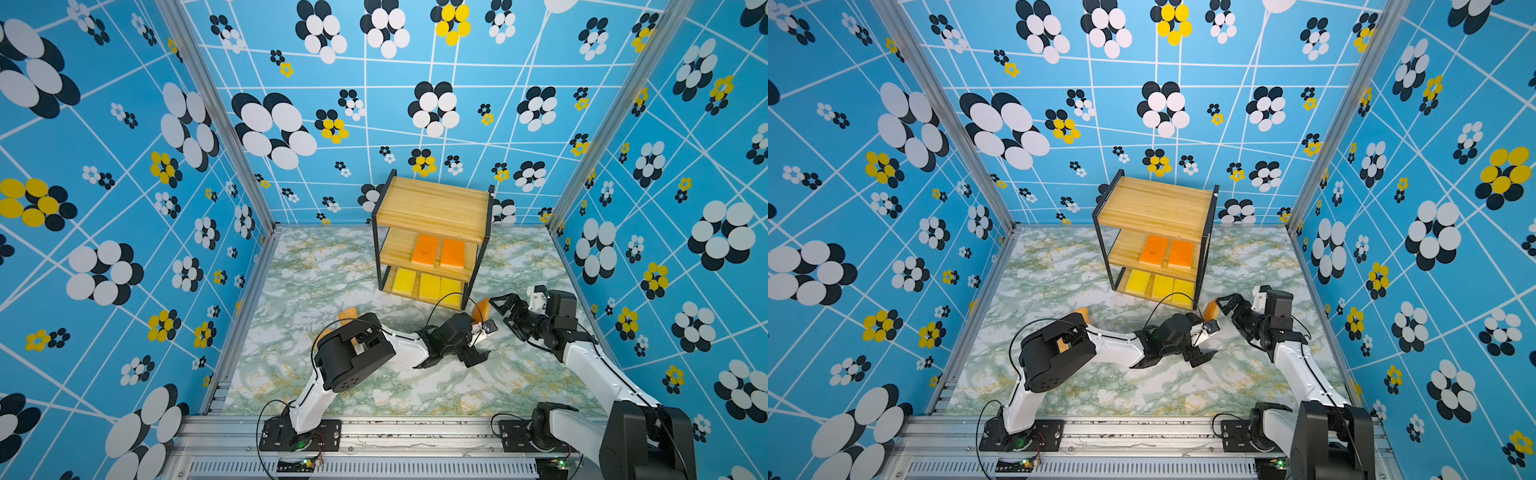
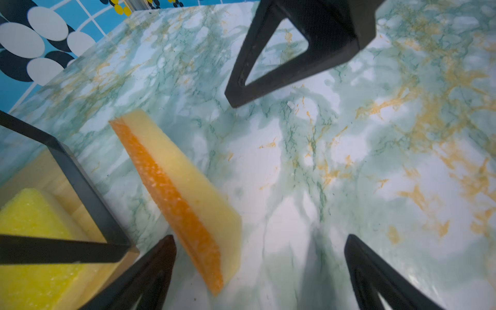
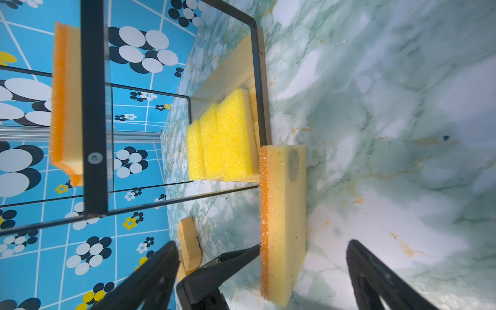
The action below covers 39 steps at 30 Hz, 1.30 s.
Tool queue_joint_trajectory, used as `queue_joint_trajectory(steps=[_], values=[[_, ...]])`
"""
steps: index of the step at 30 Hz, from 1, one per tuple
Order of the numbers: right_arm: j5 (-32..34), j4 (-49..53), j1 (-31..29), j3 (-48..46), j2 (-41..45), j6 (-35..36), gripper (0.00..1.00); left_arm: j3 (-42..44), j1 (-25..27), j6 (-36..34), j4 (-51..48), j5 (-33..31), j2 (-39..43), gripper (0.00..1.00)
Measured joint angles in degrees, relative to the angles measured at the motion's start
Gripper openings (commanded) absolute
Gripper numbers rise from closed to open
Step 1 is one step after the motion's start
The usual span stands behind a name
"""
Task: Place and organize the cleaning sponges onto the shelf
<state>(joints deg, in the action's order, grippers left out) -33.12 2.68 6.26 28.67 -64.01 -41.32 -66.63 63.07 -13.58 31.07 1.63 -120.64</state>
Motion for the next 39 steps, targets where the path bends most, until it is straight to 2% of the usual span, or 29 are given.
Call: queue_joint_trajectory(steps=[10,14,24,32,39], values=[[-1.55,0.33,0.96,0.81,0.26,-0.42,0.99,-2.99,0.7,1.42,-1.42,-2.56,0.0,0.99],[-1.73,0.87,2.51,2.93,-1.66,-0.2,0.99,-3.67,1.09,5.29,-4.59,-5.9,-0.02,0.99],[-2.43,-1.66,3.52,4.87,-12.9,0.22,0.99,-3.61,3.26,16.09,-5.99,-11.76,-0.02,0.99],[-2.82,-1.53,3.52,3.34,-9.9,1.79,0.99,-3.5,4.24,21.77,-5.79,-12.15,-0.09,0.99],[-2.51,0.0,3.52,-1.11,-5.66,2.19,0.99,-4.17,4.24,23.54,-6.05,-12.17,-2.62,0.99]])
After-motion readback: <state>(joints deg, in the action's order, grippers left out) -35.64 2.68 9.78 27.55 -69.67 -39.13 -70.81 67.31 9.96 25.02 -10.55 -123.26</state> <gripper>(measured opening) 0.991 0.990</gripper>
